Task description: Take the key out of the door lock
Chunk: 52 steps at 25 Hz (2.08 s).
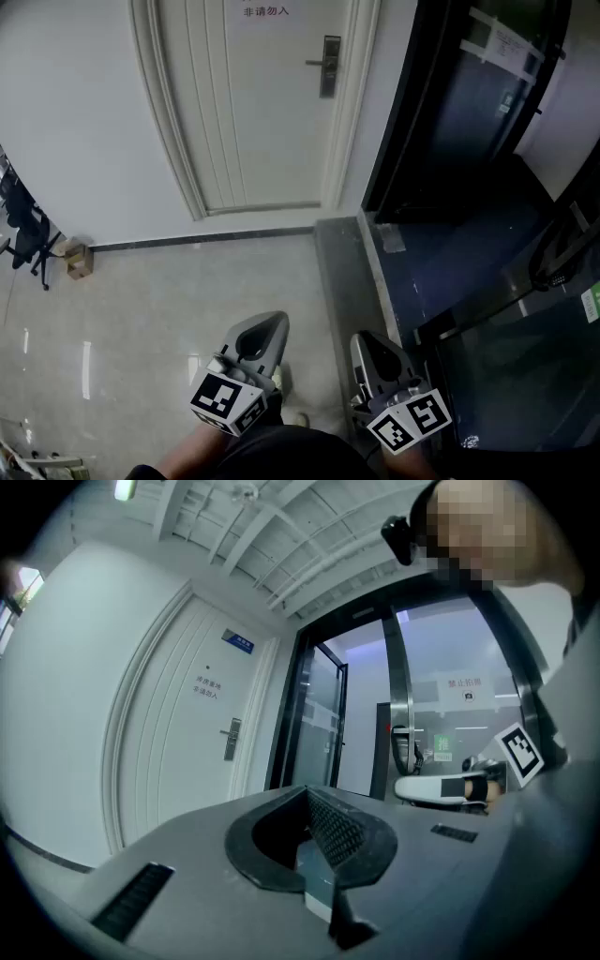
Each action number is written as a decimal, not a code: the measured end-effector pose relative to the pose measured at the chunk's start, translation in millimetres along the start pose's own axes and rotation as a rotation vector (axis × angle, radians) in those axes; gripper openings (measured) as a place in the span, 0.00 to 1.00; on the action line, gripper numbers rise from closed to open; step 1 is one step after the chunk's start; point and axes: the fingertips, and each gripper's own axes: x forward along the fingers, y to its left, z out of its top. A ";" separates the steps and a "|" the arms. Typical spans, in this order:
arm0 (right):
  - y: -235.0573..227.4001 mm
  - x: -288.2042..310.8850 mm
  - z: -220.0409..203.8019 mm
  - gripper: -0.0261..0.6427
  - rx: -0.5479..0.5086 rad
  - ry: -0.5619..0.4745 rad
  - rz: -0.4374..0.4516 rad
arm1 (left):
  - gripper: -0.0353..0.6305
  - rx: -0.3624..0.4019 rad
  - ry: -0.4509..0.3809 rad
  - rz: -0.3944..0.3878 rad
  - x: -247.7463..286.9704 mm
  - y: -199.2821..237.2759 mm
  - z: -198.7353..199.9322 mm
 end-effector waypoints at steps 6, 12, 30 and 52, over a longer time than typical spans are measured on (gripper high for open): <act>-17.8 55.6 -1.0 0.06 -0.010 0.015 0.004 | 0.06 0.003 -0.006 -0.020 41.4 43.6 2.5; -42.2 141.1 7.4 0.06 -0.031 0.030 -0.010 | 0.06 -0.030 -0.001 -0.049 101.8 109.8 13.3; -99.3 294.0 23.2 0.06 -0.075 0.037 -0.040 | 0.06 0.013 0.014 -0.125 230.2 213.0 35.1; -313.2 463.9 93.7 0.06 -0.034 0.014 0.073 | 0.06 0.155 -0.030 -0.023 500.1 273.4 86.8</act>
